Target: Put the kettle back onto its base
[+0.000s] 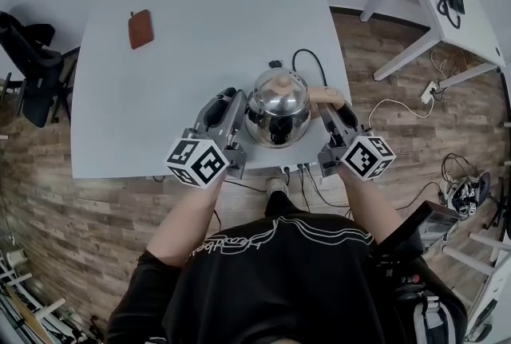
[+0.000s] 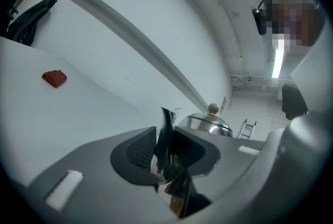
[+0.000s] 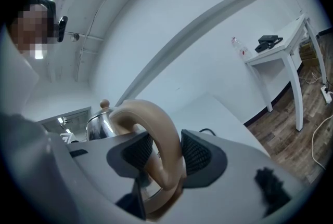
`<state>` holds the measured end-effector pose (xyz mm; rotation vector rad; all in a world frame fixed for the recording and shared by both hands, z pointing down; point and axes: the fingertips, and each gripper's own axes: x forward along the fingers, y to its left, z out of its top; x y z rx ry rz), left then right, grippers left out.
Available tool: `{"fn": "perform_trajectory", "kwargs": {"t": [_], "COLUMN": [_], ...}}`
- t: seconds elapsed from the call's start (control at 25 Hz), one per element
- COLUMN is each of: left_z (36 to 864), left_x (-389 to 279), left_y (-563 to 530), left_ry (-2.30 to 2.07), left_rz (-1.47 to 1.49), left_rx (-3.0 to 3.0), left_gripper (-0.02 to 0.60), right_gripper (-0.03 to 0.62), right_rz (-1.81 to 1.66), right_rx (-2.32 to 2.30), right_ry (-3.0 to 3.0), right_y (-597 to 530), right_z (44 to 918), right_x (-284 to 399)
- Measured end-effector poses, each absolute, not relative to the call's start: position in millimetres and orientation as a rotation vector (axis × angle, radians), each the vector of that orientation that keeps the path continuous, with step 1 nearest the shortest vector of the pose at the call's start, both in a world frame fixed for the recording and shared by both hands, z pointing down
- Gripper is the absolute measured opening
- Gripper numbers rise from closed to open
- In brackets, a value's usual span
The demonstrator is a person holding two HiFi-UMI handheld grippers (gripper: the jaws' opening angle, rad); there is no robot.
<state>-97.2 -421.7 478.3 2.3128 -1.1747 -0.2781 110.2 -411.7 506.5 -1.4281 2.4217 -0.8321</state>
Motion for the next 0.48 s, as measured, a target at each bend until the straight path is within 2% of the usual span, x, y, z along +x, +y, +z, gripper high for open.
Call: {"fn": "perform_trajectory", "kwargs": {"t": [0.48], "left_z": [489.4], "left_x": [-93.5], "left_y": [-421.5], "left_ry": [-1.126], "left_rz": [-0.309], "left_rx": [2.349], "left_gripper": [0.098], "right_gripper": [0.175], "right_rz": [-0.784], "right_rx": [-1.448], "right_ry": [2.417], "right_y": [-416.4], "right_z": [512.2], "right_x": [113.6]}}
